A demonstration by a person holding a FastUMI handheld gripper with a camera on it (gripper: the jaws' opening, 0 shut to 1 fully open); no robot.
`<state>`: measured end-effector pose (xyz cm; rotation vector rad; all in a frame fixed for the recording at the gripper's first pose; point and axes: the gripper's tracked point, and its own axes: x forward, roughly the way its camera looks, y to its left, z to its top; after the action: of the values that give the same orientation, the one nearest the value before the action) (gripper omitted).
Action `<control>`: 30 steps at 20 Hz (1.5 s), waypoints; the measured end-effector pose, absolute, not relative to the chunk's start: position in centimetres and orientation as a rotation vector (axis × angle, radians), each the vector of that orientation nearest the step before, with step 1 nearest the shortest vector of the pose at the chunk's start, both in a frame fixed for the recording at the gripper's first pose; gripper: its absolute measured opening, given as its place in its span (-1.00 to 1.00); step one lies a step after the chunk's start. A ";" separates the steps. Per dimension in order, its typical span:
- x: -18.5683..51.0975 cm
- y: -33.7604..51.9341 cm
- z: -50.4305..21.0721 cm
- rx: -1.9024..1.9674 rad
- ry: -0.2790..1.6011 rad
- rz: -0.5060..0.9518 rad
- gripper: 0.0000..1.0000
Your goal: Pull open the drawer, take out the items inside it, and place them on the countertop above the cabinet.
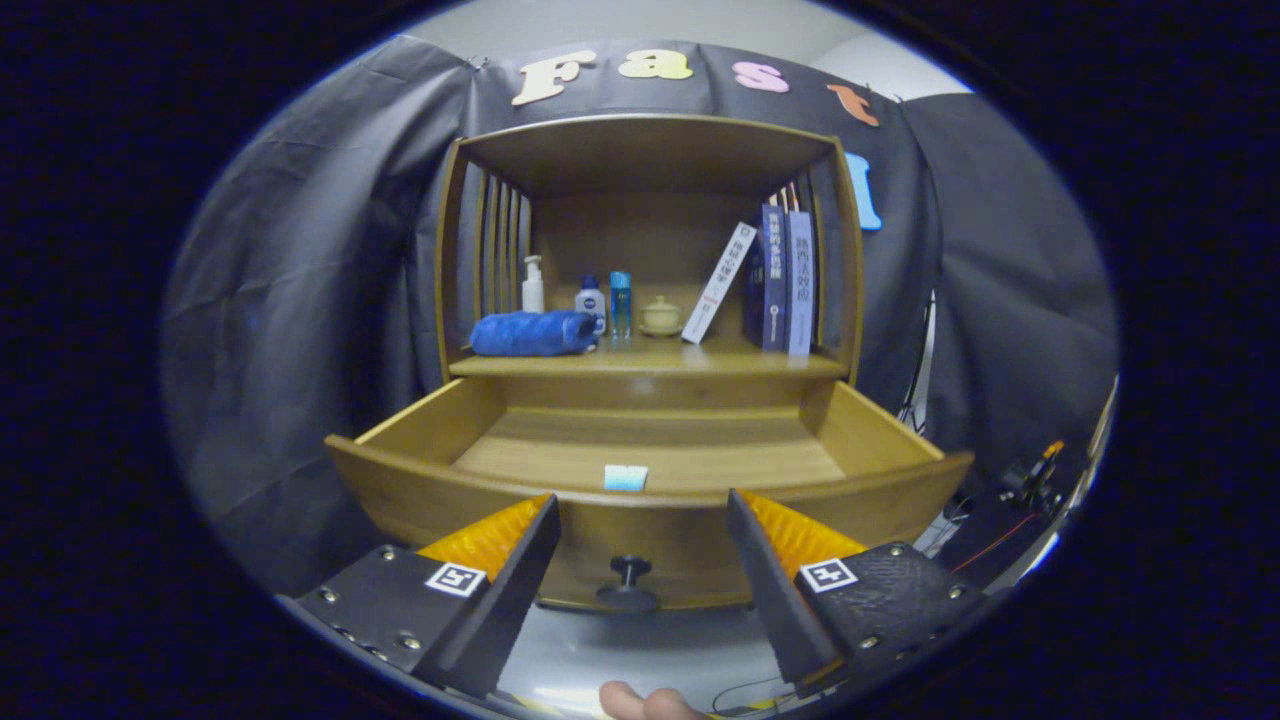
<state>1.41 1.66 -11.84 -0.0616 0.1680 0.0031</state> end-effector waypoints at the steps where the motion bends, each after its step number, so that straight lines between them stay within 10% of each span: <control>1: 2.3 2.0 -10.8 -0.072 0.176 0.012 0.97; 20: 16.8 2.2 -22.1 -0.042 0.951 -0.045 0.96; 30: 16.2 1.7 -25.4 -0.056 1.169 -0.074 0.59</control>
<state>16.25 1.71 -25.39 -0.0565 1.1693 -0.0737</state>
